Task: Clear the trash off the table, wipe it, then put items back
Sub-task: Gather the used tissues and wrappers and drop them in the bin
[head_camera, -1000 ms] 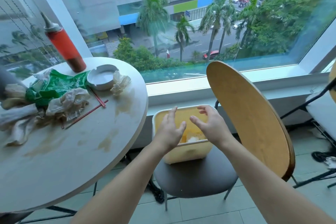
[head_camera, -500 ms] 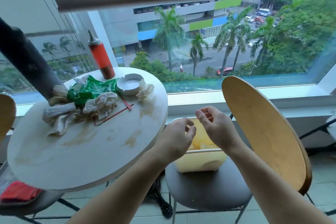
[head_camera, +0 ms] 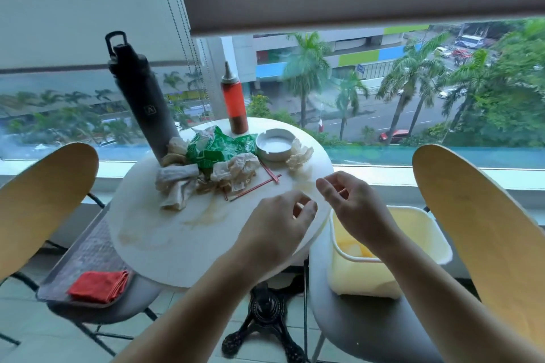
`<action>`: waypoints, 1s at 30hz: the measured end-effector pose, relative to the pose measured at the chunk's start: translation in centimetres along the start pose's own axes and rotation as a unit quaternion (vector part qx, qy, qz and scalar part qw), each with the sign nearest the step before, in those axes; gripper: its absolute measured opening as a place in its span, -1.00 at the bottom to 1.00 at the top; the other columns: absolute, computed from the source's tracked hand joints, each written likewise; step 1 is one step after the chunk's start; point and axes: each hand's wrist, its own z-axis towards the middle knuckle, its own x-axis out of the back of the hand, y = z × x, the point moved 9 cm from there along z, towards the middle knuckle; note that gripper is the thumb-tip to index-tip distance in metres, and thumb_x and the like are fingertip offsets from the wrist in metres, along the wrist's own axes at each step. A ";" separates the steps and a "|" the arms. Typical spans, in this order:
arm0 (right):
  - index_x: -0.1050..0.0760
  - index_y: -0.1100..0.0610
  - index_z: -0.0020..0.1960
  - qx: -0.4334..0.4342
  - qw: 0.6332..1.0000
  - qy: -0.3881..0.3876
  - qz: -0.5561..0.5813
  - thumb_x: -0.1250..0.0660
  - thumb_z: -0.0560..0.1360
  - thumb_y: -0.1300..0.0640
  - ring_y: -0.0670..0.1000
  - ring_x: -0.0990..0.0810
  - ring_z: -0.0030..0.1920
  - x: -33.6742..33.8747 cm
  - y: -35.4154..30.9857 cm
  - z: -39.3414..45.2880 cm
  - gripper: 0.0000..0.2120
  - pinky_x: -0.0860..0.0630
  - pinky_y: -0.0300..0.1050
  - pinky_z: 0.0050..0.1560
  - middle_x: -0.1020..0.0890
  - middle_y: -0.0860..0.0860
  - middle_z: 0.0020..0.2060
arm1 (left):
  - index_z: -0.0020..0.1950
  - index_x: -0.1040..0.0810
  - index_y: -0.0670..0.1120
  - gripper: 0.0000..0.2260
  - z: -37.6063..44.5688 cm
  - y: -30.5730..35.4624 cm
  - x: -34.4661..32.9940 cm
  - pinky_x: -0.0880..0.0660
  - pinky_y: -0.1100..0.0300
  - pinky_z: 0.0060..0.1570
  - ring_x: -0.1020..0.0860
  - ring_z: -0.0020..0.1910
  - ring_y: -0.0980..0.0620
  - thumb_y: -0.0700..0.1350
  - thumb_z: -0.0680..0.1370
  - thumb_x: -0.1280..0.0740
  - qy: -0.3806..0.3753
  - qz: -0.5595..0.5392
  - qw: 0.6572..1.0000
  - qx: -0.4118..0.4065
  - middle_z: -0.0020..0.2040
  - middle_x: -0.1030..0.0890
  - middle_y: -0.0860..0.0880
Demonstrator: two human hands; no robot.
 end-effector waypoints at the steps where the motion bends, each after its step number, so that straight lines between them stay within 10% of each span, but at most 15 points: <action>1: -0.61 0.02 -0.01 0.003 1.000 -0.006 -0.001 -0.29 0.60 -0.14 -0.21 -0.58 -0.25 -0.9 -0.7 0.2 -0.74 -0.44 -0.36 -0.26 -0.64 -0.10 -0.26 | 0.08 -0.63 0.07 -0.77 0.0 -0.8 1.0 -0.60 0.10 -0.02 -0.62 -0.14 0.16 0.14 0.64 -0.24 0.008 0.005 1.000 0.002 -0.13 -0.69 0.10; 16: -0.61 -0.02 0.08 0.057 0.993 0.036 -0.098 -0.42 0.52 -0.09 -0.13 -0.58 -0.08 -12.0 -9.1 4.8 -0.80 -0.52 -0.18 -0.06 -0.63 -0.11 -0.08 | 0.04 -0.67 0.03 -0.83 1.3 -12.3 14.1 -0.59 0.11 -0.10 -0.59 -0.19 0.18 0.08 0.59 -0.36 0.088 0.061 0.993 -0.051 -0.19 -0.65 0.10; 21: -0.54 -0.07 0.28 0.028 0.981 0.008 -0.190 -0.47 0.47 -0.10 0.10 -0.42 0.30 -15.2 -9.9 5.8 -0.60 -0.32 -0.10 0.23 -0.48 0.04 0.24 | 0.16 -0.66 0.05 -0.79 2.3 -17.0 16.4 -0.45 0.17 0.15 -0.50 0.13 0.02 0.07 0.57 -0.39 0.118 0.074 0.989 -0.042 0.08 -0.55 0.04; 30: -0.51 -0.14 0.21 -0.028 0.963 -0.018 -0.266 -0.44 0.40 -0.32 0.10 -0.37 0.27 -18.6 -9.8 6.8 -0.53 -0.40 0.00 0.25 -0.37 0.02 0.22 | 0.38 -0.52 0.10 -0.51 3.9 -20.5 17.3 -0.34 0.06 0.36 -0.36 0.32 -0.04 0.22 0.49 -0.43 0.126 0.127 0.983 -0.032 0.30 -0.40 0.05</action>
